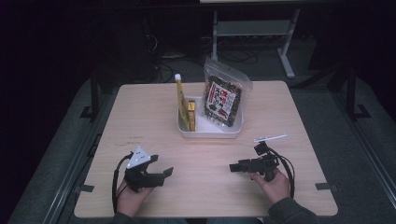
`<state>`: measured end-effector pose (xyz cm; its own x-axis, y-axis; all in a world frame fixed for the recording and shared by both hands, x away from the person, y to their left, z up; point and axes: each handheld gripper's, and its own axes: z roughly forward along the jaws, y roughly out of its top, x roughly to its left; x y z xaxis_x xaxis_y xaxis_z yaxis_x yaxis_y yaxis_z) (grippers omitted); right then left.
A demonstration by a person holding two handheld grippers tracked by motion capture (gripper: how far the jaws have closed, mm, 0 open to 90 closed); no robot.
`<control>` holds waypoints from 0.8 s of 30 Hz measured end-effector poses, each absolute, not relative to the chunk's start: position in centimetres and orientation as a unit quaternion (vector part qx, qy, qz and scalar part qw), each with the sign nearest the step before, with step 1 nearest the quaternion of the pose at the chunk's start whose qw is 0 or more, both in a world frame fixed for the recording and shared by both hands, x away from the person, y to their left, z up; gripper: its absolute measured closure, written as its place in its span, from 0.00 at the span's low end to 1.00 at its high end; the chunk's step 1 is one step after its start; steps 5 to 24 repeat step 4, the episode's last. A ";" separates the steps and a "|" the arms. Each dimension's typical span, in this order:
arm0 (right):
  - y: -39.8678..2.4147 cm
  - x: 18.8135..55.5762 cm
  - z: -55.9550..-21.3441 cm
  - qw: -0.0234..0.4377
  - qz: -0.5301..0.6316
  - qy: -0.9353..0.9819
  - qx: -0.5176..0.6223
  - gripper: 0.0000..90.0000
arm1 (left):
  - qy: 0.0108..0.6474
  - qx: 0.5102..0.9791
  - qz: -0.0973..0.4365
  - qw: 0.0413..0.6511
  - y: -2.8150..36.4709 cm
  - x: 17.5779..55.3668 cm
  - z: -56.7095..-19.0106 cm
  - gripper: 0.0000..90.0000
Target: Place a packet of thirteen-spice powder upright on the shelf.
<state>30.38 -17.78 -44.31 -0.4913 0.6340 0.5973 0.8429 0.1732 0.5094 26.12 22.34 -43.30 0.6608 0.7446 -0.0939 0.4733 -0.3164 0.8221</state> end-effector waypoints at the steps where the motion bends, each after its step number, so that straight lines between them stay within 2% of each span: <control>1: -17.9 30.1 -44.5 0.121 -0.424 -0.755 -0.486 0.40 | 0.381 0.797 0.153 0.443 22.3 26.1 -43.3 0.24; 4: -18.2 29.1 -45.0 0.096 -0.438 -0.756 -0.477 0.41 | 0.380 0.798 0.149 0.442 22.0 26.1 -43.4 0.24; 24: -18.2 29.1 -45.0 0.096 -0.438 -0.756 -0.477 0.41 | 0.380 0.798 0.149 0.442 22.0 26.1 -43.4 0.24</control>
